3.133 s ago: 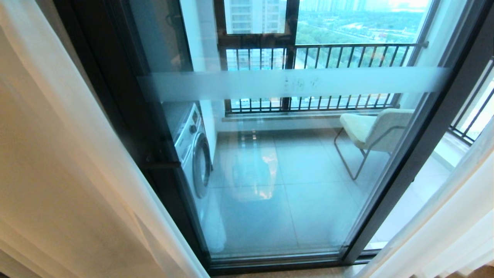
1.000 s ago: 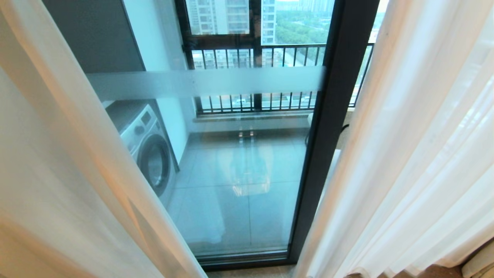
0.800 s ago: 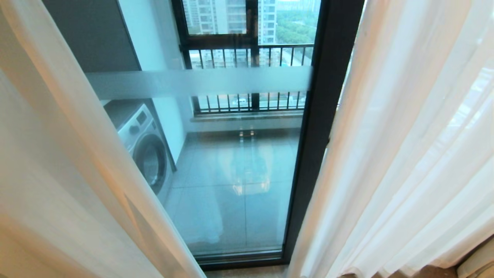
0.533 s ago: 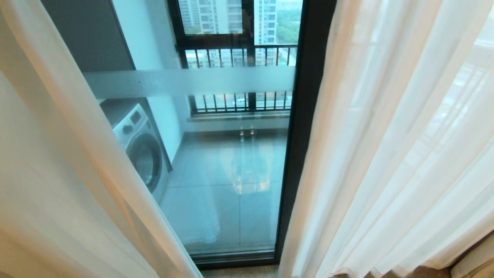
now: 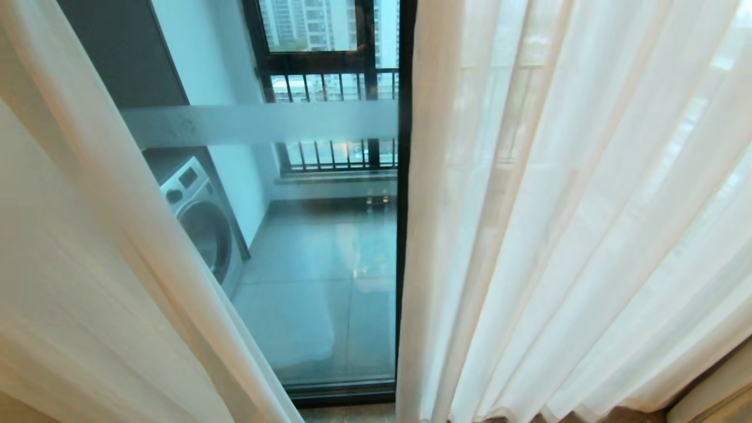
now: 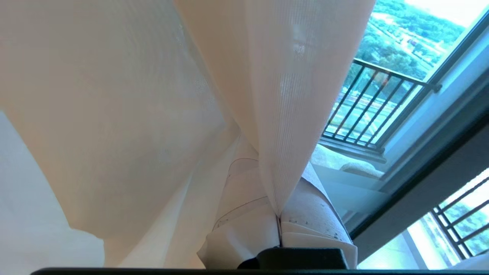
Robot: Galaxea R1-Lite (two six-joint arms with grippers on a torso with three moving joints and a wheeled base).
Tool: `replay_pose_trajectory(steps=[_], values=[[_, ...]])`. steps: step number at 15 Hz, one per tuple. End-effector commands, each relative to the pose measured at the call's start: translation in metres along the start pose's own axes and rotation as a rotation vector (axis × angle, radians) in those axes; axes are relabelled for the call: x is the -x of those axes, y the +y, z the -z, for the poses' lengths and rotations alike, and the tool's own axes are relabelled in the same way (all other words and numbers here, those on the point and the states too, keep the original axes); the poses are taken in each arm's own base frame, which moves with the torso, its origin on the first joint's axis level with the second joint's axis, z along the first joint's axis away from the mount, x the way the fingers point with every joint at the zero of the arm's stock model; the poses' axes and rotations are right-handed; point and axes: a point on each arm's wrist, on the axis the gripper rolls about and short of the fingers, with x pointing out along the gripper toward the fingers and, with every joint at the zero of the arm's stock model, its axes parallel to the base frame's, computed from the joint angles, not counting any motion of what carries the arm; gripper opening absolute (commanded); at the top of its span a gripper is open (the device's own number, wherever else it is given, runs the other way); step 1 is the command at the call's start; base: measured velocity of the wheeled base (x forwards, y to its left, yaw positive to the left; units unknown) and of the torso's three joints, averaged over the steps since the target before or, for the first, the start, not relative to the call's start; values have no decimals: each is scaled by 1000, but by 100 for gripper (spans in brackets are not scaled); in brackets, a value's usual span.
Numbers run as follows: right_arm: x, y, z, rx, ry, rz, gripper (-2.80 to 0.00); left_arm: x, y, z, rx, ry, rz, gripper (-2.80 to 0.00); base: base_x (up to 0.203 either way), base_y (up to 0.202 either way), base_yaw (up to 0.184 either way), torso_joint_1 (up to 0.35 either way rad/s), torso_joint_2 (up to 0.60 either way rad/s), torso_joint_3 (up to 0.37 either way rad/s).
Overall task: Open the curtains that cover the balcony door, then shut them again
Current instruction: Close the inner curtains on both sides
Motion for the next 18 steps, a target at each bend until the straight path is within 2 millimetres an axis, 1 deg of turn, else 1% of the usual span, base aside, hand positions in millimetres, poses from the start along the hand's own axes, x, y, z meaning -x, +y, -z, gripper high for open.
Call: replay_pose_trajectory(steps=[1, 18], values=[[0, 0, 0, 1, 1, 0, -280, 1, 0, 0, 2, 0, -2, -280, 0, -191, 4, -1, 2, 0], [0, 0, 0, 1, 1, 0, -280, 1, 0, -1, 2, -1, -2, -280, 0, -184, 2, 3, 2, 3]])
